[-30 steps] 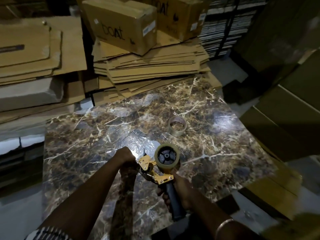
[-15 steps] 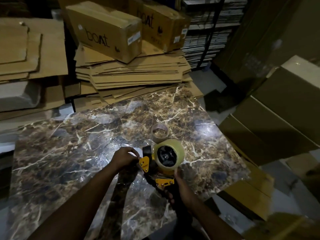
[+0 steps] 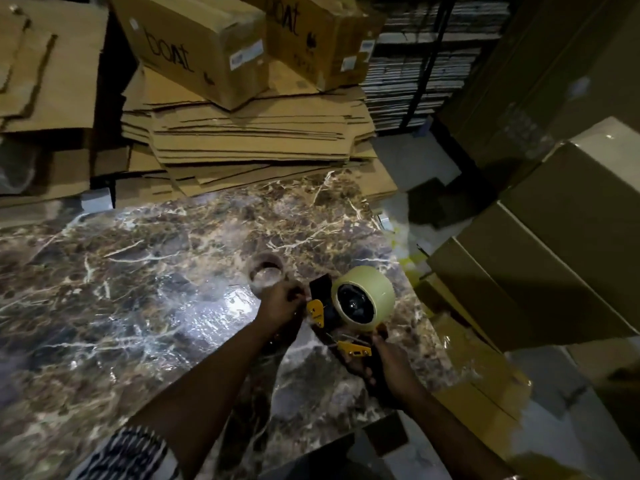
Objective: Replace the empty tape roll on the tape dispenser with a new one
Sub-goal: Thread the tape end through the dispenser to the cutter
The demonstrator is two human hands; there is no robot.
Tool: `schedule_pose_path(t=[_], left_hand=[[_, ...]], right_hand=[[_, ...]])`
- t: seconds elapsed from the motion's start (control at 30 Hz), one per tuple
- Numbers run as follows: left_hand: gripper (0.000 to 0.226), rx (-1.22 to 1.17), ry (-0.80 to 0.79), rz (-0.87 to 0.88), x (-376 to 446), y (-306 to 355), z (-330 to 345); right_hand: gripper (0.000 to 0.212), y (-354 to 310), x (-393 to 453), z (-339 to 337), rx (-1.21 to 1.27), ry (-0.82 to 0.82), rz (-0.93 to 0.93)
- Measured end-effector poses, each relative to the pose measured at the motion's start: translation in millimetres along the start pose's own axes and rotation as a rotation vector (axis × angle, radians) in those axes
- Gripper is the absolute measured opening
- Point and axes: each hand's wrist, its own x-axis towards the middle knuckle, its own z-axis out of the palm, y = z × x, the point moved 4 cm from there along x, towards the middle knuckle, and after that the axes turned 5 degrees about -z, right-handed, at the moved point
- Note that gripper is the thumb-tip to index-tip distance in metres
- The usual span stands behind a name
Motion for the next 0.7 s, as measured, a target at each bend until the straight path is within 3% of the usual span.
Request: schedule_pose_path(t=[0.13, 0.23, 0.37, 0.5, 0.67, 0.7], left_hand=[[0.014, 0.126, 0.033, 0.036, 12, 8, 33], [0.028, 0.242, 0.106, 0.088, 11, 6, 43], [0.017, 0.339, 0.117, 0.123, 13, -2, 45], [0.035, 0.407, 0.15, 0.197, 9, -3, 51], [0.041, 0.47, 0.166, 0.216, 8, -3, 54], [0.04, 0.477, 0.168, 0.206, 8, -3, 53]], right_hand=[[0.072, 2, 26, -38, -0.174, -0.042, -0.062], [0.065, 5, 30, -49, -0.274, -0.088, -0.102], [0.06, 6, 31, -49, -0.324, -0.124, -0.073], [0.058, 1, 31, -49, -0.291, -0.19, -0.072], [0.099, 2, 39, -49, -0.383, -0.237, -0.129], [0.096, -1, 36, -50, -0.399, -0.239, -0.158]])
